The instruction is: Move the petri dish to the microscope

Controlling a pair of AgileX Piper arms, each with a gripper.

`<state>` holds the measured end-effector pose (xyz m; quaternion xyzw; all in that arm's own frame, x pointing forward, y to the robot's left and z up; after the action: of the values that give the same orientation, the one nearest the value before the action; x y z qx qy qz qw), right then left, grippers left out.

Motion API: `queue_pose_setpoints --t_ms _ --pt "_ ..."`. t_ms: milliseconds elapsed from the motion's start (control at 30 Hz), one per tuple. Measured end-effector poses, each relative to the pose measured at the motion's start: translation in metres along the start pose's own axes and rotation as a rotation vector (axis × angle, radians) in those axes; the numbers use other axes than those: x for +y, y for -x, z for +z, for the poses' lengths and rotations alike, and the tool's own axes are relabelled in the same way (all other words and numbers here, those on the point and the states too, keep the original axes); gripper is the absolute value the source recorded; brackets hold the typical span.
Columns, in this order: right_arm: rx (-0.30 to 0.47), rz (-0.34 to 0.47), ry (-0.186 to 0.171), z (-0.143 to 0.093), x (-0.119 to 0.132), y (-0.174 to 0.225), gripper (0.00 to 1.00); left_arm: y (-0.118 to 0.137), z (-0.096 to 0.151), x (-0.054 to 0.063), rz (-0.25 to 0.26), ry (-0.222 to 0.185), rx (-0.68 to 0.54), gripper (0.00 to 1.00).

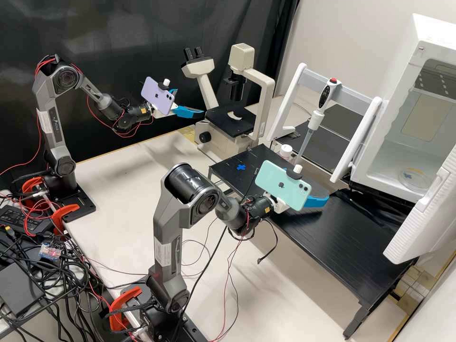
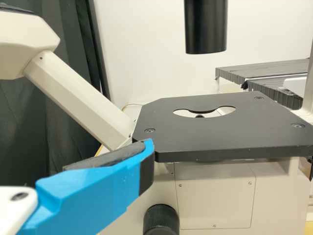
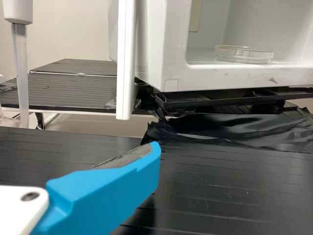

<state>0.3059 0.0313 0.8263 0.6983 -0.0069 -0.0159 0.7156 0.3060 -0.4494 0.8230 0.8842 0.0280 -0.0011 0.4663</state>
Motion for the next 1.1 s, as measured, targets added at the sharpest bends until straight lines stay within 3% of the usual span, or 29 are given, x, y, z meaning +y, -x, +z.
queue_pose_setpoints --t_ms 433,600,667,800,1100 --pt "-0.027 0.025 0.008 0.01 0.009 0.0 1.0 0.0 0.0 0.0 0.0 0.0 0.0 1.0" --pt "-0.073 0.076 -0.04 0.025 0.025 0.001 1.0 0.0 0.0 0.0 0.0 0.0 0.0 1.0" --pt "-0.078 0.089 -0.038 0.031 0.033 0.001 1.0 0.0 0.0 0.0 0.0 0.0 0.0 1.0" --pt "-0.094 0.183 -0.082 0.039 0.061 0.003 1.0 0.0 0.0 0.0 0.0 0.0 0.0 1.0" --pt "-0.09 0.319 -0.083 0.04 0.106 -0.021 1.0 0.0 0.0 0.0 0.0 0.0 0.0 1.0"
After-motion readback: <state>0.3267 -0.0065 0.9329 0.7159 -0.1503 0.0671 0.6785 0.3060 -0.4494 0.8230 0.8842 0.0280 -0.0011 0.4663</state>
